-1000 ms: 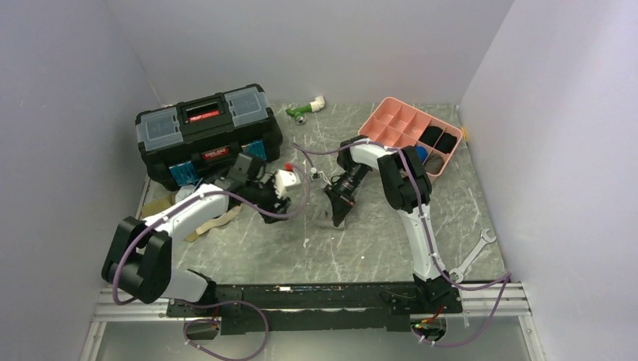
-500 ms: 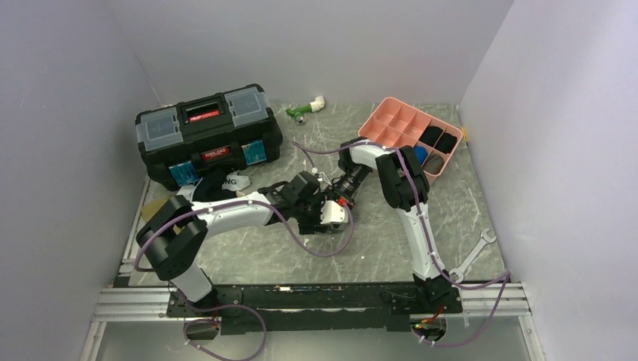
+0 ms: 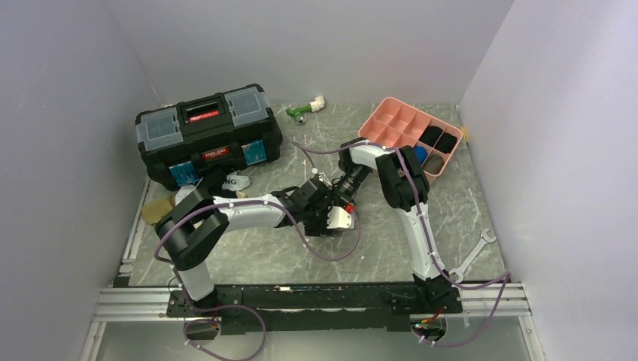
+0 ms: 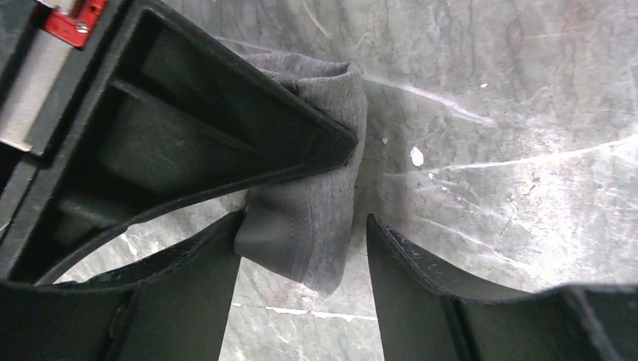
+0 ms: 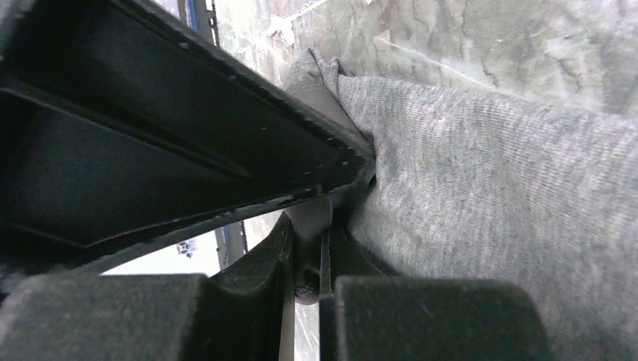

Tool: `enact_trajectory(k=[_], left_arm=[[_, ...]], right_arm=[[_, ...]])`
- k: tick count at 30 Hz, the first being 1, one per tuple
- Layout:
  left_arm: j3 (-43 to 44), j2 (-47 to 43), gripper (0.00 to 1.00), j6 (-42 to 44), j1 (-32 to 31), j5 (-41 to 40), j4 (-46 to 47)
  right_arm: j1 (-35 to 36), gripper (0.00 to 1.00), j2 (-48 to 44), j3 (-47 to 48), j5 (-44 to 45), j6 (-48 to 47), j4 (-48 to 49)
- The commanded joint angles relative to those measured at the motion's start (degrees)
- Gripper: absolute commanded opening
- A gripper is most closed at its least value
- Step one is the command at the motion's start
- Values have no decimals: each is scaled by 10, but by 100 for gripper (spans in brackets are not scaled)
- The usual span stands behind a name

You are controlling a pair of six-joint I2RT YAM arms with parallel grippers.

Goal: Roll the underwear
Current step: Roll the underwear to the center of the board.

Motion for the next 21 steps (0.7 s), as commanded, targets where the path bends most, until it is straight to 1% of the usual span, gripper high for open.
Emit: enact_trajectory(k=[1, 4, 6, 8, 12, 14, 16, 17, 18, 21], left_arm=[[23, 21, 65, 14, -3, -7, 23], [26, 35, 62, 16, -3, -7, 19], [29, 43, 56, 15, -3, -2, 11], [29, 46, 47, 17, -3, 0, 1], [27, 50, 25, 21, -1, 9, -26], [34, 53, 15, 24, 2, 19, -54], [44, 58, 6, 30, 4, 27, -78], [49, 62, 1, 34, 4, 30, -90], [53, 65, 0, 37, 4, 31, -99], [59, 72, 0, 46, 6, 37, -116]], right_arm=[[4, 10, 11, -10, 27, -18, 39], [5, 11, 10, -11, 26, -18, 39], [5, 11, 7, -12, 27, -17, 39], [5, 14, 4, -13, 28, -16, 39], [4, 19, -9, -20, 32, -2, 52], [4, 25, -19, -22, 38, 12, 61], [4, 34, -26, -22, 41, 20, 66], [3, 36, -28, -21, 41, 22, 66], [3, 37, -32, -22, 42, 25, 67], [0, 38, -48, -22, 46, 35, 73]])
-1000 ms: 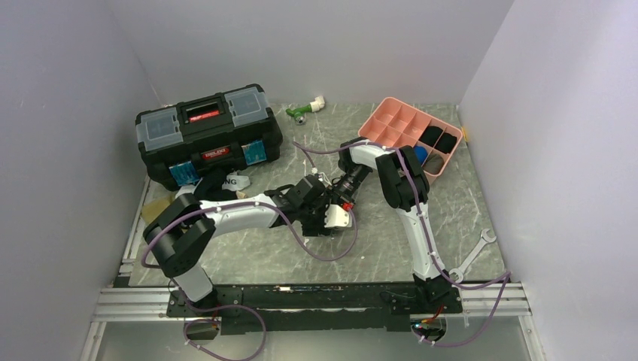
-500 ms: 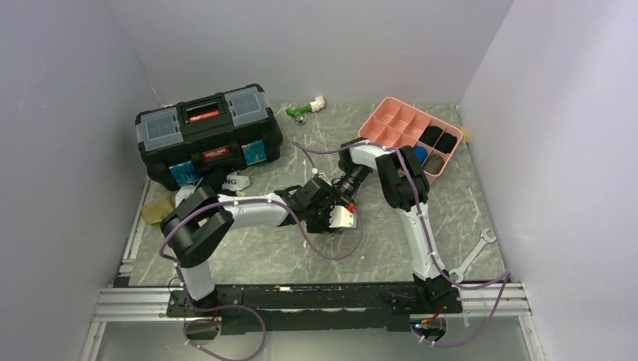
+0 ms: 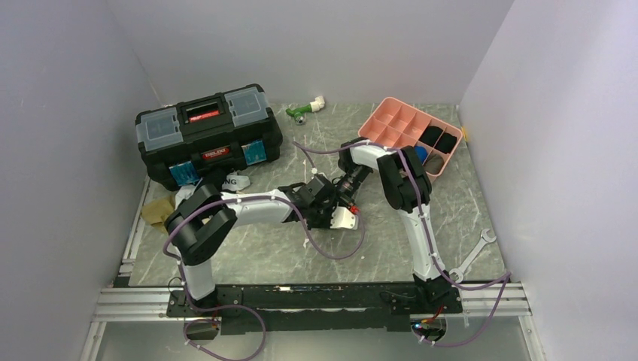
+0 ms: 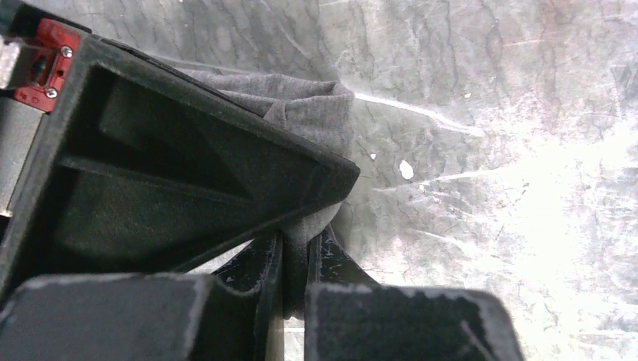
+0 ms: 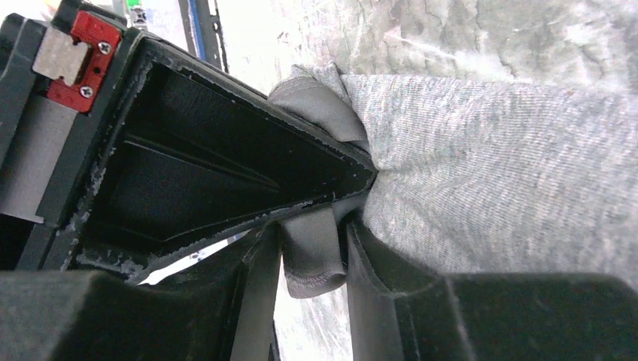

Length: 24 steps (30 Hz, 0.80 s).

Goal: Roll the underwear
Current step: Roll the underwear to the center of the board.

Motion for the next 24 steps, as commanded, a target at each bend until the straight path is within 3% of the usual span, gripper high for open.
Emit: enact_trajectory(k=[1, 13, 19, 24], left_arm=[[11, 29, 0, 19, 5, 16, -71], [44, 49, 0, 22, 18, 43, -120], [97, 81, 0, 11, 48, 107, -185], [186, 140, 0, 20, 77, 187, -292]], right_arm=[[-2, 41, -37, -4, 47, 1, 61], [-61, 47, -122, -4, 91, 12, 51], [-103, 46, -194, -61, 89, 28, 81], [-130, 44, -270, -136, 86, 70, 147]])
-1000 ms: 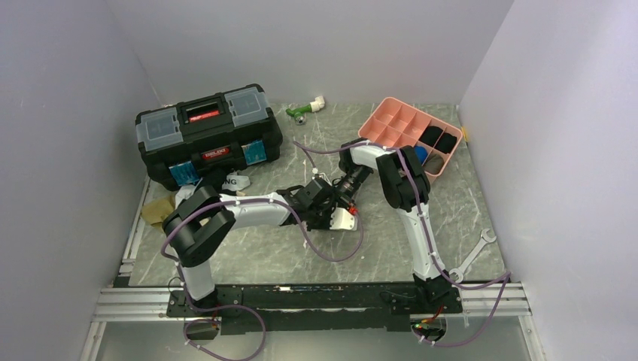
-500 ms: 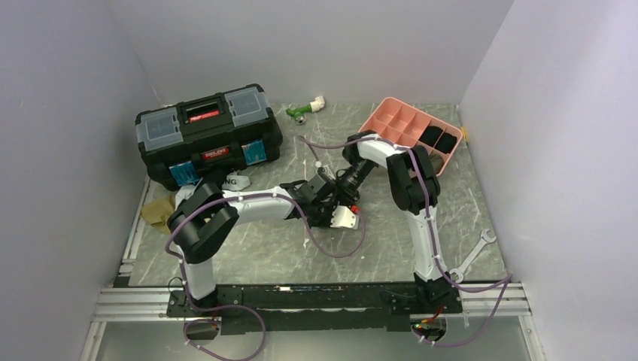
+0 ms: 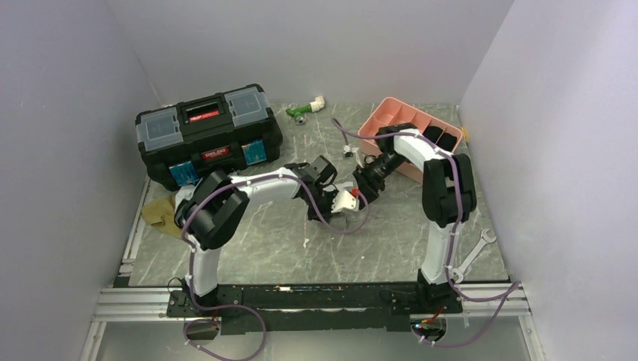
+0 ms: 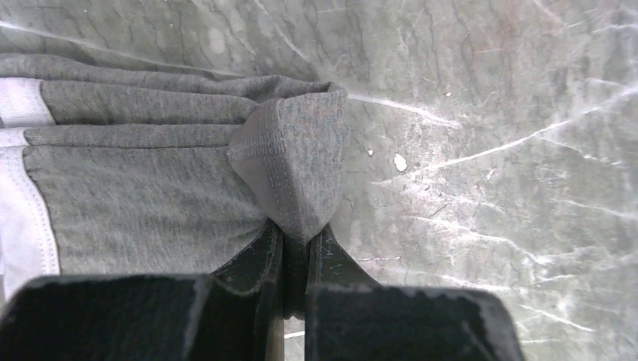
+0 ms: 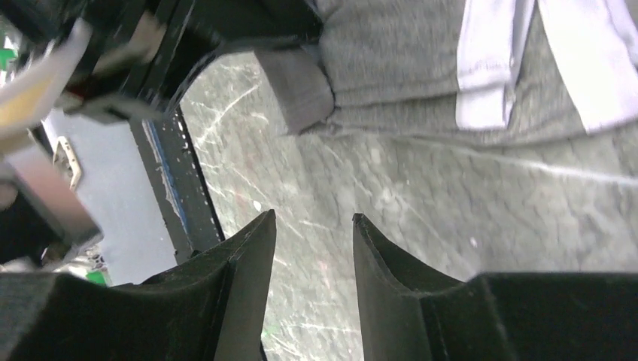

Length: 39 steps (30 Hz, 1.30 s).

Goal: Roll the underwear
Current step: Roll the underwear to the center of the board.

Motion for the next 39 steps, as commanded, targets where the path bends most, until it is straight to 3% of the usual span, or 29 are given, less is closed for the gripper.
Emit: enact_trajectory(k=[1, 13, 18, 28, 39], left_arm=[[64, 73, 0, 6, 29, 84, -137], [290, 262, 0, 20, 82, 249, -374], [331, 309, 0, 18, 88, 274, -409], [398, 374, 0, 24, 96, 299, -479], [396, 383, 0, 23, 97, 301, -487]], right_arm=[[-19, 44, -84, -59, -2, 43, 76], [-22, 45, -323, -247, 47, 149, 290], [44, 46, -385, -319, 117, 153, 373], [205, 51, -364, -342, 274, 129, 450], [274, 60, -293, -310, 328, 100, 477]])
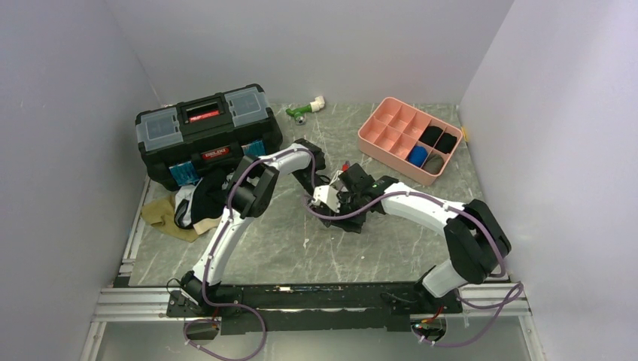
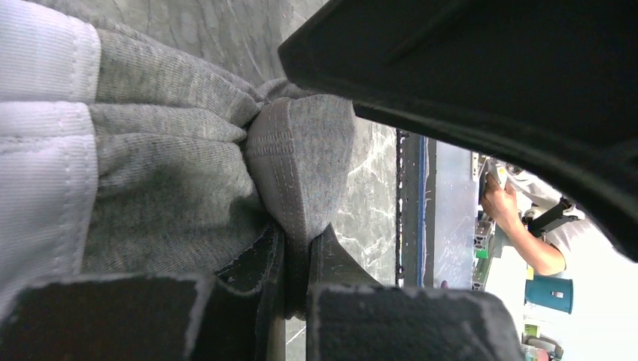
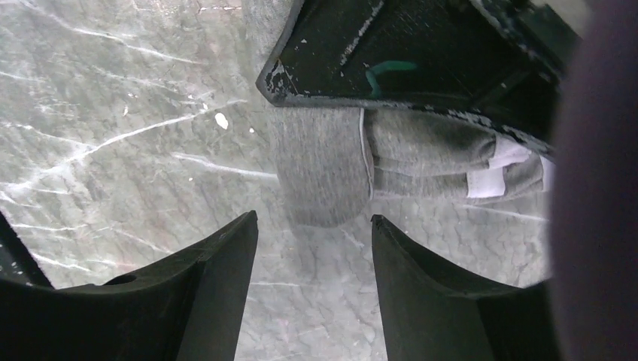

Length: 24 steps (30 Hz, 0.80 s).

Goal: Roll the underwear
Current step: Roll the underwear to the center of the board.

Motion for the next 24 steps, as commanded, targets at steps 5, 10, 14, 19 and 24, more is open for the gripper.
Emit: enact_trajectory(k=[5, 10, 14, 19, 24], left_arm=[[-6, 38, 0, 17, -13, -65, -1], [-7, 40, 0, 19, -13, -65, -3], [-6, 41, 0, 19, -14, -64, -5], [-9, 40, 0, 18, -13, -65, -4], [-14, 39, 0, 7, -12, -67, 6]], right_arm=[[38, 60, 41, 47, 21, -28, 67], [50, 60, 71, 53, 36, -28, 77], [55, 57, 88, 56, 40, -29, 80], [58, 53, 95, 51, 35, -30, 75], [62, 50, 96, 42, 21, -25, 66]])
